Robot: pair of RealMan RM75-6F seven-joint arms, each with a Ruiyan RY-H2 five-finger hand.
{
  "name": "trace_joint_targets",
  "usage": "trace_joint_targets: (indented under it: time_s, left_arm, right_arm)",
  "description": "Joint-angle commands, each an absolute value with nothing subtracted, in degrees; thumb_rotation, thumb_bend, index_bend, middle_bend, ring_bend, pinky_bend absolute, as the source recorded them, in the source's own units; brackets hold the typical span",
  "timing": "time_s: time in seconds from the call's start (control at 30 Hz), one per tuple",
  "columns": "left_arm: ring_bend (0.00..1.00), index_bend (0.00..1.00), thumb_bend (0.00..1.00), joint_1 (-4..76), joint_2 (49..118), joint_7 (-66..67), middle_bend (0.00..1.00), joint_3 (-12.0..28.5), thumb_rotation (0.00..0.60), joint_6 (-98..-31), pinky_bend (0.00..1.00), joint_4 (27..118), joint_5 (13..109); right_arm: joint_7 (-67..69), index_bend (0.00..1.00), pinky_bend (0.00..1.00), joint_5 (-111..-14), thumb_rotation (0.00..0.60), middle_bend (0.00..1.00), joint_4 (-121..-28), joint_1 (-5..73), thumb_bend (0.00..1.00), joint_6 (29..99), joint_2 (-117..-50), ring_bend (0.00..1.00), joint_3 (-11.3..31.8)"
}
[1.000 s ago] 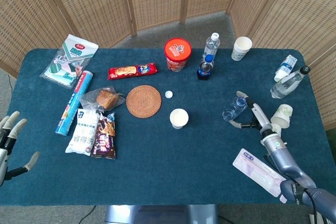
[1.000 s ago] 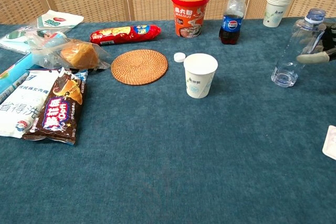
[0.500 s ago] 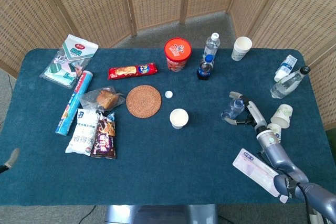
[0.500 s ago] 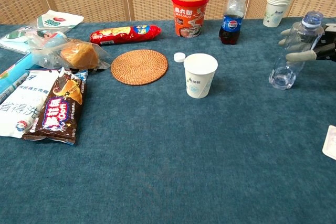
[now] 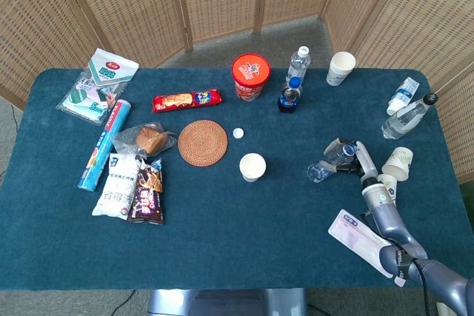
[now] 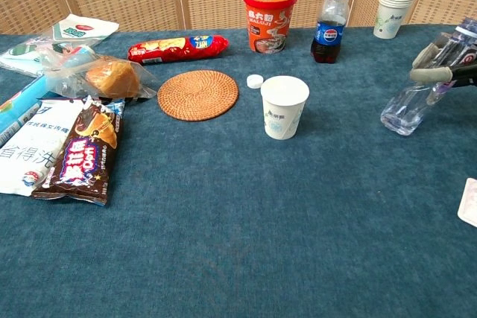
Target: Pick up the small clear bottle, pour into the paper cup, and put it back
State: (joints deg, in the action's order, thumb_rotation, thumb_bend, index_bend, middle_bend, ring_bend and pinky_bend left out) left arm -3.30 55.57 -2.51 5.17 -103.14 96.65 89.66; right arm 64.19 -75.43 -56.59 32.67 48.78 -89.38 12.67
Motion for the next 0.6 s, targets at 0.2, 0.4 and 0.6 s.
trace_joint_targets:
  time_s: [0.2,0.4,0.6]
  left_arm:
    - [0.0,0.09,0.38,-2.6,55.32,-1.87,0.07,5.56,0.37,-101.98,0.03,97.32,89.72]
    - [0.0,0.09,0.38,-1.81,55.66,-1.32,0.07,5.65,0.37,-101.03,0.03,97.76,90.5]
    - [0.0,0.09,0.38,-0.87,56.12,-0.75,0.07,5.69,0.371,-100.01,0.04,97.97,91.41]
  right_arm:
    - [60.76,0.6,0.61,-76.96,0.6,0.56,-58.04,31.63,0.23,52.17,-88.65,0.51,12.41]
    - [53.72,0.6,0.62,-78.2,0.6,0.57,-63.06,31.64,0.23,54.15,-85.61,0.52,12.16]
    - [44.13,0.6,0.63,-77.15,0.6,0.58,-71.97,32.01,0.23,54.27,-81.39,0.54,12.71]
